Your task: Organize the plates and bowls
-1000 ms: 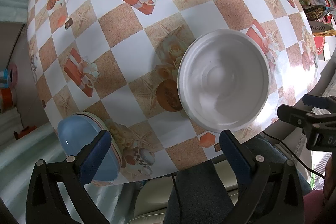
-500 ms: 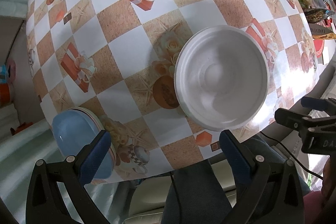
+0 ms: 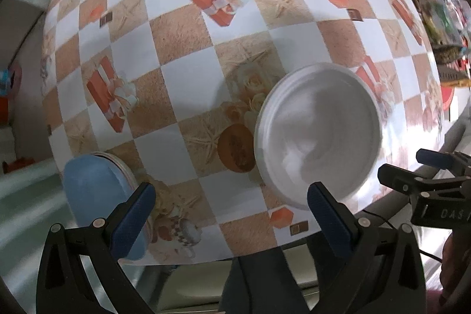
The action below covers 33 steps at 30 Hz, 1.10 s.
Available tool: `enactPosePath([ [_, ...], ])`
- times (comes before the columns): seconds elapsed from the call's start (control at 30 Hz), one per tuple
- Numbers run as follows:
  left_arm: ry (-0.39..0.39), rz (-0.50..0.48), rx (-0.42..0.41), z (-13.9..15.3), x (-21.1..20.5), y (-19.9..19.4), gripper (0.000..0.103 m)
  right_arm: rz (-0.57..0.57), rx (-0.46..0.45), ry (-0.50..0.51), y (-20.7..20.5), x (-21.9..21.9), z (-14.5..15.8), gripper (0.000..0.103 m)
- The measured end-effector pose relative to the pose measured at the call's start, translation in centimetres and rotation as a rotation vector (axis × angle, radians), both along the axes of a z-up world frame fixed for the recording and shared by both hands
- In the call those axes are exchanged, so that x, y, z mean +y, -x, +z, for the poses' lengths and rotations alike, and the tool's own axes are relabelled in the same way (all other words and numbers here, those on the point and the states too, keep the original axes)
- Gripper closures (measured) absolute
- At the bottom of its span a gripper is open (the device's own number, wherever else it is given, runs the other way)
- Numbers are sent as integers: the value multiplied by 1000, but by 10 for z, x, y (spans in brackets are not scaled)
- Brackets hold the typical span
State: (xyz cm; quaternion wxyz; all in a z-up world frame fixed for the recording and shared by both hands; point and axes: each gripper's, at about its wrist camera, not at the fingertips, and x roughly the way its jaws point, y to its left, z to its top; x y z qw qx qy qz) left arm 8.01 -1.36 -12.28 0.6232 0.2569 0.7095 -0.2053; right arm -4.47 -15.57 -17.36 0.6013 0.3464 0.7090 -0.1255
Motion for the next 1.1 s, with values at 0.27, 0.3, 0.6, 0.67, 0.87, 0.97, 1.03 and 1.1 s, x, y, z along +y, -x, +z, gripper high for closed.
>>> enactPosePath([
  [0.27, -14, 69, 10, -33, 1, -8, 0, 76, 5, 33, -26, 4, -18, 0],
  [0.3, -16, 85, 9, -38, 2, -9, 0, 84, 8, 33, -29, 5, -22, 0],
  [0.6, -29, 140, 2, -67, 5, -15, 0, 127, 22, 66, -45, 7, -52, 0],
  [0.67, -26, 145, 3, -71, 7, -16, 0, 126, 35, 69, -46, 8, -60, 0],
  [0.87, 0, 137, 7, -80, 3, -13, 0, 133, 33, 88, -53, 13, -67, 0],
  [0.97, 11, 111, -17, -80, -2, -8, 0, 129, 31, 92, -56, 14, -67, 0],
  [1.03, 23, 121, -12, -83, -2, -5, 0, 125, 31, 88, -56, 16, -67, 0],
  [1.1, 43, 142, 17, -89, -3, -6, 0, 129, 39, 81, -57, 16, -68, 0],
])
